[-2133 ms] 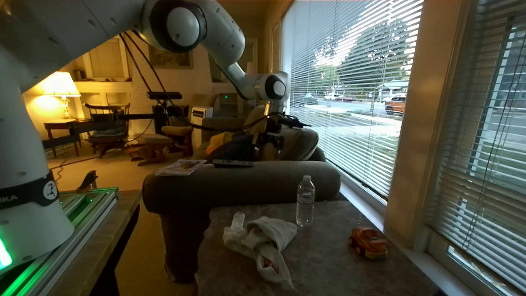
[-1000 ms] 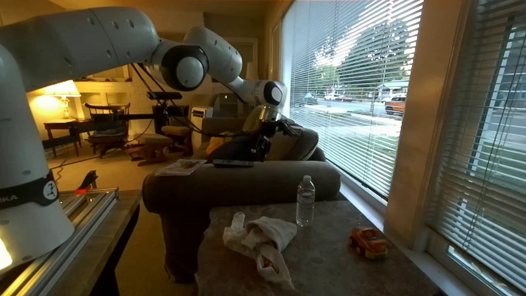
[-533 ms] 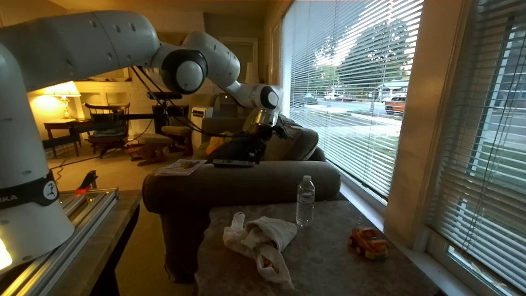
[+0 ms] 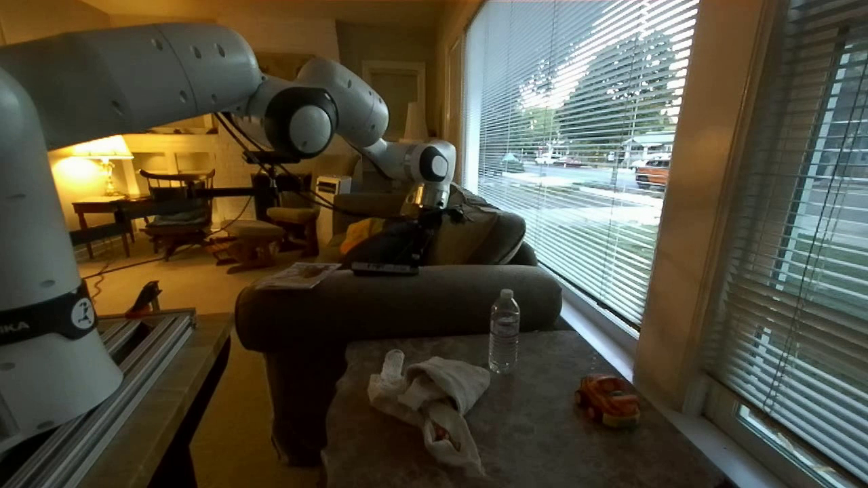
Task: Put the grey remote control on the table.
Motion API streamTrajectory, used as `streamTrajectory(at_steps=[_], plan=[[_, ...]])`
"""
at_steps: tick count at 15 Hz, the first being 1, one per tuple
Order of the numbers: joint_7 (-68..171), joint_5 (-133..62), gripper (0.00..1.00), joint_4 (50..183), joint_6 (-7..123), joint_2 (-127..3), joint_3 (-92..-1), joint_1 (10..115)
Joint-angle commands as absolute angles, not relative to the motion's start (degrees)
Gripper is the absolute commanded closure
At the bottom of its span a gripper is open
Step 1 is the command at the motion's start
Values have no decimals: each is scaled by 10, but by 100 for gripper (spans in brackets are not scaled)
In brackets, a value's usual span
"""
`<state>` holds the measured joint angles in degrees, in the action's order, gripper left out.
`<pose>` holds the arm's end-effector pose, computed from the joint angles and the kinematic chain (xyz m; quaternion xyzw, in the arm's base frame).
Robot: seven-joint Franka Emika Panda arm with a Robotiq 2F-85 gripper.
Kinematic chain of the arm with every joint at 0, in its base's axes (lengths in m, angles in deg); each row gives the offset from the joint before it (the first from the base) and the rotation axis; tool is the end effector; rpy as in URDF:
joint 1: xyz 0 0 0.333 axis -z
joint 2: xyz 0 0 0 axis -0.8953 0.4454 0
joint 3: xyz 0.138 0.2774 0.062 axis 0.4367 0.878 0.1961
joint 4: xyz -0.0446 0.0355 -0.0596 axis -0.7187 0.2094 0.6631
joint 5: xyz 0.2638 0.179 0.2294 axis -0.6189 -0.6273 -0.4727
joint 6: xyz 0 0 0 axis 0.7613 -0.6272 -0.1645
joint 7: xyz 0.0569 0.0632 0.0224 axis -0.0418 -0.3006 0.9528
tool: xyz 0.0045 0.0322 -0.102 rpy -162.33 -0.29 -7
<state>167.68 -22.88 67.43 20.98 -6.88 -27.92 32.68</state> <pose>0.6083 0.4600 0.1451 -0.2287 -0.9627 0.1183 0.0828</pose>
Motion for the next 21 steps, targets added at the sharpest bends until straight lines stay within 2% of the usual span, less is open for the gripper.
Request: streamTrajectory(at_steps=[1,7,21], plan=[[1698,-221,0,648,248,-50,-278,315],[1715,-229,0,639,283,-35,-272,309],[1718,-275,0,556,250,14,-286,273]])
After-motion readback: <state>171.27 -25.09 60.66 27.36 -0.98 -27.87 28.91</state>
